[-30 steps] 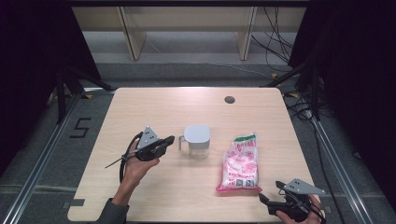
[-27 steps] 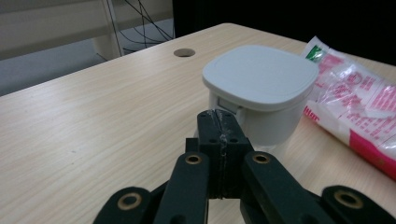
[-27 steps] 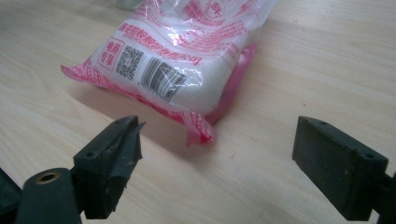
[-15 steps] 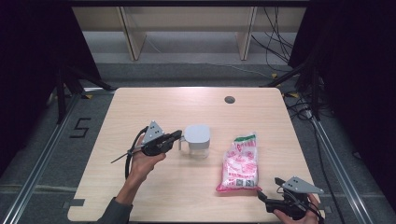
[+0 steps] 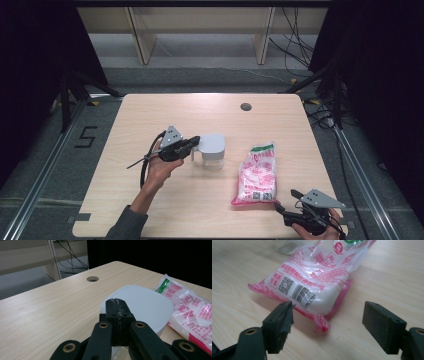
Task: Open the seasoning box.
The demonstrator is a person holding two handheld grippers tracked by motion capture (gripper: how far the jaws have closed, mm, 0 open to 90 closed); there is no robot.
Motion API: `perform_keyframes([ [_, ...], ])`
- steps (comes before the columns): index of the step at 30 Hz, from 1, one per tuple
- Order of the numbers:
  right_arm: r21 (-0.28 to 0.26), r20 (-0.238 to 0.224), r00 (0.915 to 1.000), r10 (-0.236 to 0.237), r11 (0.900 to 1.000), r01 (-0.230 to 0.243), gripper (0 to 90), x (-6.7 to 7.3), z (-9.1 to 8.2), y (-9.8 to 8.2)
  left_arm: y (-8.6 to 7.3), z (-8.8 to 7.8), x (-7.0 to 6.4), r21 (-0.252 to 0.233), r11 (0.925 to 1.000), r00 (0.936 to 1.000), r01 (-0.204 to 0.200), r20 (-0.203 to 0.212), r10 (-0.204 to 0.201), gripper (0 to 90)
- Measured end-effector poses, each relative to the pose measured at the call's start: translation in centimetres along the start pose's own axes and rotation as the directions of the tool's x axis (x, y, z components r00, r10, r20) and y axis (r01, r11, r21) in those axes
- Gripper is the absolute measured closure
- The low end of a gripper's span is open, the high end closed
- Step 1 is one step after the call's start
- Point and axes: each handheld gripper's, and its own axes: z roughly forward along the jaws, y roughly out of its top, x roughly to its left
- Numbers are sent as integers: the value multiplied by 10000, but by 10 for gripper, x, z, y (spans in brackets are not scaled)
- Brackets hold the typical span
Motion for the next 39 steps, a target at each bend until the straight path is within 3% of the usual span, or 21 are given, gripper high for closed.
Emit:
perform_keyframes([
  [1,-191,-98,9995,-306,9994,304,293,-2,1,1,0,0,0,-20,10000,10000,26,5,-26,892],
  [3,-288,-105,9999,-92,9995,89,323,2,-1,3,-1,0,0,-19,10000,10000,-17,-27,17,892],
  [4,-582,-112,9979,-635,9963,628,334,-1,1,5,-1,0,0,-17,10000,10000,4,-39,-4,892],
  [7,-773,-257,9981,-568,9955,547,387,3,3,10,-2,-1,-2,-83,9998,9999,161,-63,-161,892],
  [8,-768,-304,9990,-313,9966,289,400,7,4,12,-2,-1,-1,-69,10000,10000,22,-52,-22,891],
  [9,-891,-307,9969,-729,9936,699,421,5,6,16,-2,-1,-1,-81,10000,10000,-54,-33,54,892],
  [11,-1073,-517,9977,-435,9935,377,436,11,10,23,-2,-1,-2,-84,9999,9999,146,-84,-147,891],
  [14,-1282,-766,9952,-611,9904,510,501,14,21,37,-2,-1,-2,-96,10000,10000,-16,-29,16,891],
  [15,-1268,-836,9920,-948,9884,838,522,14,26,42,-2,-2,-2,-86,10000,10000,48,-54,-49,891],
  [16,-1295,-822,9923,-924,9882,813,532,17,31,48,-2,-2,-1,-89,9999,10000,52,-37,-53,890],
  [17,-1538,-789,9886,-1284,9814,1152,545,16,37,53,-2,-1,-1,-105,9999,10000,58,-34,-58,889],
  [21,-1503,-939,9826,-1603,9779,1452,612,25,59,77,-3,-2,-1,-143,9998,9999,116,-28,-117,889],
  [22,-1398,-1001,9851,-1401,9822,1255,627,28,63,81,-3,-2,-1,-149,9997,9998,210,-24,-211,889],
  [23,-1584,-949,9811,-1687,9755,1524,646,28,69,87,-4,-1,-1,-200,9995,9997,247,44,-246,889],
  [25,-1448,-1063,9838,-1446,9811,1286,689,31,77,94,-4,-2,-1,-161,9995,9997,258,-22,-258,888],
  [28,-1588,-1002,9814,-1635,9764,1465,791,34,90,104,-4,-3,1,-160,9998,9999,99,-54,-100,888],
  [29,-1522,-1004,9749,-1989,9713,1825,818,32,94,108,-4,-3,1,-160,9997,9998,187,-66,-188,888],
  [32,-1398,-1126,9727,-2031,9724,1869,873,37,107,115,-4,-3,2,-142,9997,9998,181,-79,-182,888],
  [33,-1553,-1000,9694,-2241,9659,2073,879,37,112,117,-5,-3,2,-140,9998,9998,147,-100,-148,888],
  [35,-1232,-1079,9713,-2120,9723,1985,896,40,118,120,-5,-2,3,-211,9995,9997,214,-71,-216,888],
  [39,-1331,-1234,9691,-2134,9713,1970,900,43,128,126,-6,-3,3,-135,9995,9995,275,-159,-277,888],
])
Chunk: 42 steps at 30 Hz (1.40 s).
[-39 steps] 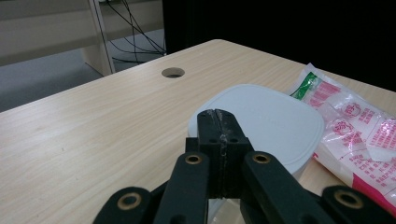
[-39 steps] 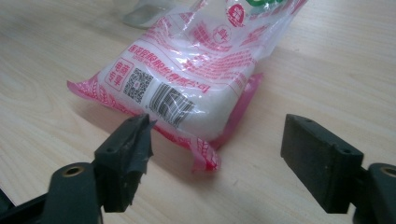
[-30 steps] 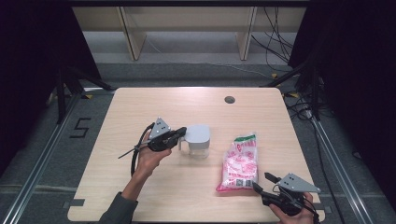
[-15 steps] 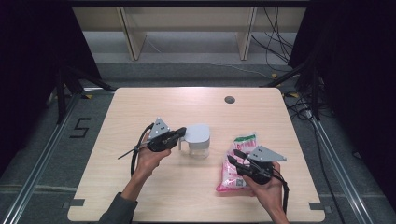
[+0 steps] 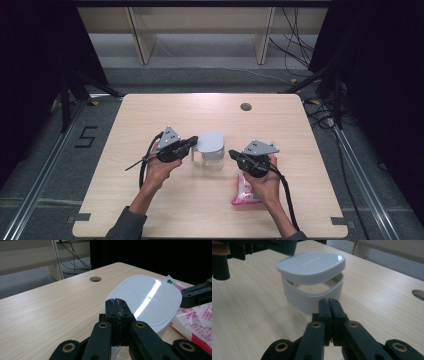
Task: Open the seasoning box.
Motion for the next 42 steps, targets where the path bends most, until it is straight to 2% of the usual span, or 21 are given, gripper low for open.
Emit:
perform_keyframes([
  [3,60,-30,10000,-48,10000,48,900,2,5,4,0,0,2,-56,10000,10000,-8,79,8,887],
  [4,-71,-63,9996,-285,9996,284,900,1,7,6,-1,0,2,-91,10000,10000,-9,85,10,886],
  [5,-27,-139,9998,-151,9999,151,900,4,7,7,-1,0,2,-99,9999,9999,-45,92,46,886],
  [10,-97,-270,9990,-364,9993,361,900,7,12,15,-1,0,2,-96,9999,9999,104,87,-103,885],
  [11,-76,-292,9996,-63,10000,61,900,9,12,15,-2,0,2,-90,9999,9999,93,86,-92,884],
  [12,-151,-382,9989,-268,9995,262,900,8,13,17,-2,0,3,-130,9998,9998,140,117,-138,879],
  [15,-294,-392,9986,-344,9990,333,900,9,12,21,-2,-1,4,-70,10000,9999,7,130,-6,857],
  [17,-436,-422,9982,-428,9982,409,900,10,12,23,-3,-3,4,-30,9999,9997,138,179,-138,812],
  [18,-385,-491,9985,-252,9990,233,900,11,12,24,-2,-5,5,66,9998,9996,-183,209,182,786],
  [20,-314,-549,9984,-95,9995,78,900,12,13,26,-3,-8,4,195,9989,9991,-421,-48,422,717],
  [21,-359,-538,9981,-308,9989,289,900,11,14,27,-5,-9,5,146,9991,9992,-401,23,401,696],
  [24,-332,-624,9980,-104,9994,83,900,15,15,30,-11,-17,5,250,9993,9996,-274,89,272,637],
  [26,-402,-619,9979,-213,9990,188,900,18,18,32,-14,-24,7,274,9991,9995,-309,15,308,598],
  [27,-440,-610,9967,-545,9977,518,900,18,19,34,-16,-28,8,332,9985,9990,-436,-18,437,591],
  [29,-459,-529,9979,-381,9983,357,900,21,20,36,-21,-36,9,385,9987,9993,-336,-124,341,576],
  [32,-547,-647,9961,-595,9969,560,900,23,22,39,-26,-42,10,483,9981,9990,-383,-219,394,545],
  [34,-537,-687,9958,-607,9969,571,900,25,25,39,-31,-45,8,579,9981,9991,-231,-354,251,517],
  [35,-492,-683,9968,-422,9980,389,900,27,26,39,-33,-46,7,690,9974,9989,-199,-404,227,494],
  [39,-637,-810,9940,-739,9956,688,900,30,31,42,-37,-51,4,888,9960,9996,-74,-255,97,433],
  [41,-668,-842,9951,-518,9967,462,900,36,34,44,-39,-52,3,906,9959,9999,-45,-153,59,420],
  [42,-874,-888,9921,-881,9929,803,900,36,36,46,-40,-52,2,908,9959,9999,-20,-139,33,415],
])
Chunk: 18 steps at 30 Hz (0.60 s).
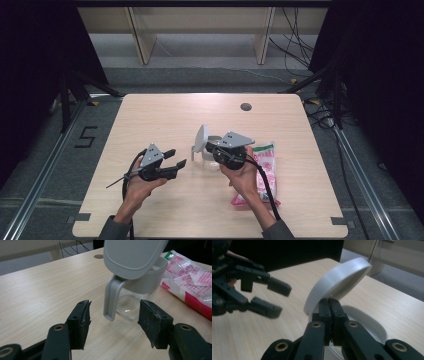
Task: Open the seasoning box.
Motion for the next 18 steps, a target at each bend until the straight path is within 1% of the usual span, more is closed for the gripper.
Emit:
perform_keyframes([
  [1,20,-139,9998,136,9999,-135,899,4,1,1,-1,-1,-1,87,10000,10000,-37,-60,38,408],
  [2,-1,-114,9994,314,9995,-314,899,8,2,1,-3,-1,-1,89,10000,10000,21,-43,-21,397],
  [3,-62,-116,9999,-55,10000,54,898,8,4,2,-5,-1,0,154,9999,10000,77,2,-77,391],
  [4,-115,-25,10000,-86,9999,85,898,11,4,2,-7,-1,0,197,9997,9999,131,35,-132,388],
  [5,-21,-134,9997,-199,9998,199,897,11,3,3,-8,-1,0,212,9996,9998,192,-24,-192,384],
  [6,149,-251,9997,-15,9999,19,895,12,0,4,-9,-2,1,234,9995,9997,232,-29,-231,383],
  [7,21,-147,9999,-53,10000,53,889,11,-2,5,-10,-2,1,162,9993,9995,329,-15,-329,379],
  [8,48,-253,9996,-96,9999,97,883,9,-5,6,-11,-2,2,305,9991,9996,284,-56,-282,374],
  [9,-163,-168,9997,-162,9997,160,869,6,-8,6,-11,-3,1,300,9988,9993,379,22,-380,365],
  [10,-53,-200,9996,187,9998,-189,853,6,-14,6,-12,-3,0,252,9983,9985,527,144,-531,359],
  [11,15,-92,9995,291,9996,-291,832,2,-28,2,-11,-5,-1,289,9981,9984,545,161,-550,355],
  [12,15,-92,9995,291,9996,-291,832,2,-28,2,-11,-4,-1,242,9980,9980,577,231,-583,355],
  [13,-94,-49,10000,69,9999,-70,816,-2,-34,-1,-11,-4,-2,245,9980,9980,576,260,-582,348],
  [14,-134,98,9999,96,9999,-94,791,-5,-41,-5,-12,-4,-3,269,9976,9976,645,224,-651,341],
  [15,-17,115,9997,226,9997,-226,777,-9,-49,-8,-12,-4,-2,388,9975,9978,595,283,-606,331],
  [16,-95,287,9988,400,9992,-397,757,-14,-55,-11,-12,-4,-3,423,9969,9974,664,242,-675,319],
  [17,-20,302,9973,666,9978,-665,738,-19,-62,-15,-13,-4,-4,445,9963,9969,734,262,-746,312],
  [18,-48,451,9964,718,9974,-717,730,-23,-68,-19,-13,-3,-3,444,9964,9965,727,390,-745,309],
])
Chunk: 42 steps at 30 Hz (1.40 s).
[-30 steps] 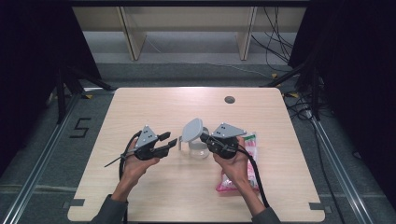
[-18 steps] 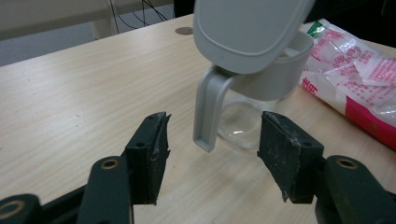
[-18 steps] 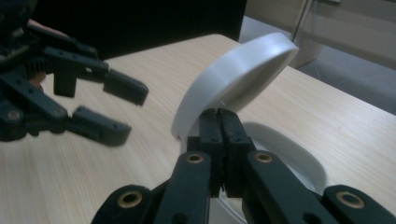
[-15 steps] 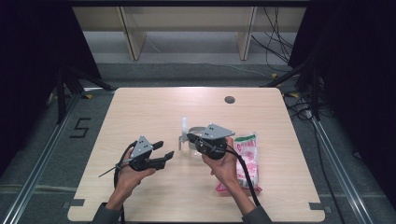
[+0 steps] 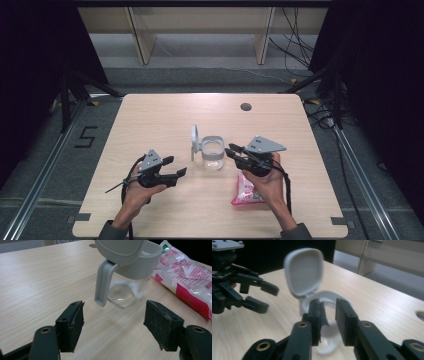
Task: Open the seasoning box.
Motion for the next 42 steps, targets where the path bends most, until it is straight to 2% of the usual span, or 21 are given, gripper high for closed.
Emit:
perform_keyframes([
  [4,-79,700,9968,373,9993,-368,671,-16,-19,-13,-1,1,-1,93,9999,10000,40,-32,-40,292],
  [10,-79,1149,9894,889,9960,-886,586,-36,-38,-29,-1,1,-2,72,9999,10000,79,2,-79,273],
  [11,-116,1305,9839,1221,9925,-1217,575,-37,-42,-32,-1,1,-2,17,9999,9999,139,64,-140,271],
  [13,-236,1410,9831,1168,9931,-1146,546,-44,-49,-37,-1,1,-3,1,9999,9999,116,56,-116,265],
  [14,-250,1520,9773,1479,9890,-1458,531,-44,-53,-40,-1,2,-3,-41,9999,9998,144,112,-144,264],
  [15,-220,1717,9778,1199,9928,-1179,517,-50,-57,-43,-1,1,-3,34,10000,9999,62,121,-63,261],
  [17,-215,1759,9676,1809,9834,-1800,495,-53,-63,-49,-1,2,-4,35,10000,9999,55,136,-55,260],
  [18,-123,1910,9565,2207,9749,-2225,474,-52,-66,-51,-1,2,-4,55,10000,9999,63,127,-63,260],
  [22,148,2171,9494,2270,9717,-2357,435,-63,-69,-64,-1,3,-6,105,9999,9999,23,147,-25,257],
  [23,174,2278,9386,2592,9627,-2701,436,-61,-69,-66,-1,3,-7,73,10000,9999,57,147,-58,257],
  [24,154,2246,9433,2442,9671,-2540,439,-65,-68,-69,-1,3,-7,105,9999,9998,15,189,-17,257],
  [25,134,2414,9359,2567,9634,-2677,440,-65,-68,-71,0,3,-8,33,10000,9997,89,226,-89,258],
  [28,355,2334,9380,2564,9617,-2717,433,-69,-68,-73,0,3,-7,33,9999,9995,-115,282,114,258],
  [29,397,2477,9287,2761,9548,-2945,436,-66,-68,-74,0,2,-5,115,9996,9993,-246,268,242,258],
  [30,482,2442,9381,2456,9631,-2647,434,-70,-68,-75,0,3,-6,99,9997,9993,-235,277,232,257],
  [33,627,2446,9238,2944,9460,-3181,429,-67,-65,-78,1,3,-6,46,9999,9991,-96,423,94,258],
  [36,671,2424,9329,2664,9547,-2900,431,-71,-62,-83,1,2,-9,101,9999,9992,85,393,-89,257],
  [37,783,2343,9173,3219,9343,-3478,429,-68,-63,-82,2,2,-9,126,9999,9994,17,357,-22,257],
  [38,765,2275,9274,2969,9440,-3210,428,-71,-62,-83,2,2,-9,104,9999,9991,-92,411,88,257],
  [40,645,2399,9253,2938,9462,-3172,424,-72,-59,-85,2,2,-8,110,9999,9990,-84,432,79,257],
  [42,816,2246,9149,3356,9291,-3608,420,-70,-59,-86,2,3,-8,110,9999,9990,91,441,-96,257],
])
